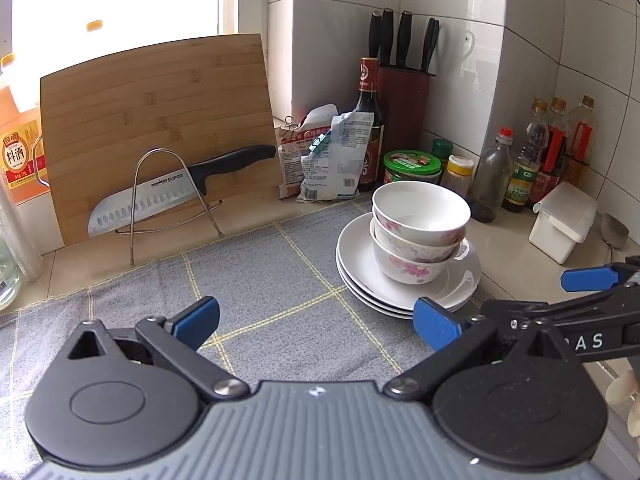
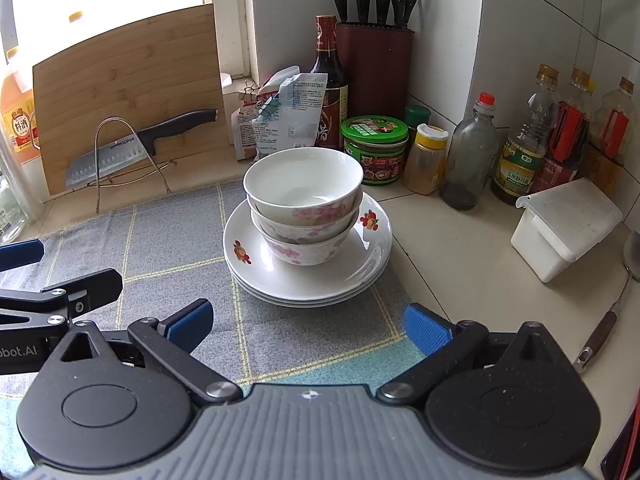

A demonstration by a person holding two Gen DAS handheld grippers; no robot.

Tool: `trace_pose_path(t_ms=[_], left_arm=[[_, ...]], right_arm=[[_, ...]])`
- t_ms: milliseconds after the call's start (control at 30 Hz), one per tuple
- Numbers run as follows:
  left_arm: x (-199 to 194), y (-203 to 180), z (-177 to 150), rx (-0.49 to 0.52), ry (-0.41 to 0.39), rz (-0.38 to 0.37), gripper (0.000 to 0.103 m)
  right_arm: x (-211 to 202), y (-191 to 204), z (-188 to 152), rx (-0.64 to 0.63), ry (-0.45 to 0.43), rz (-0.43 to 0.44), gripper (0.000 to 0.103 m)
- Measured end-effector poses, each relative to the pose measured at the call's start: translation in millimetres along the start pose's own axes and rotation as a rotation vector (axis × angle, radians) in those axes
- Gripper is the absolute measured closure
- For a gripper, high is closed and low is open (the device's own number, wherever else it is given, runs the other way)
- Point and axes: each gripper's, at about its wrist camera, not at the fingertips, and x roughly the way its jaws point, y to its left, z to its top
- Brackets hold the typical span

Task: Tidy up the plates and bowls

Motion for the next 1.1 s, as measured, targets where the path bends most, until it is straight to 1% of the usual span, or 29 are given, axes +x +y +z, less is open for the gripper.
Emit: trace_pose_path(t_ms=[1100], left_arm=[[0.3, 0.9, 1.7, -0.004, 0.008, 0.018, 0.001]], right_arm=[[2.0, 3.5, 1.1, -0.014, 0.008, -0.021, 0.0]])
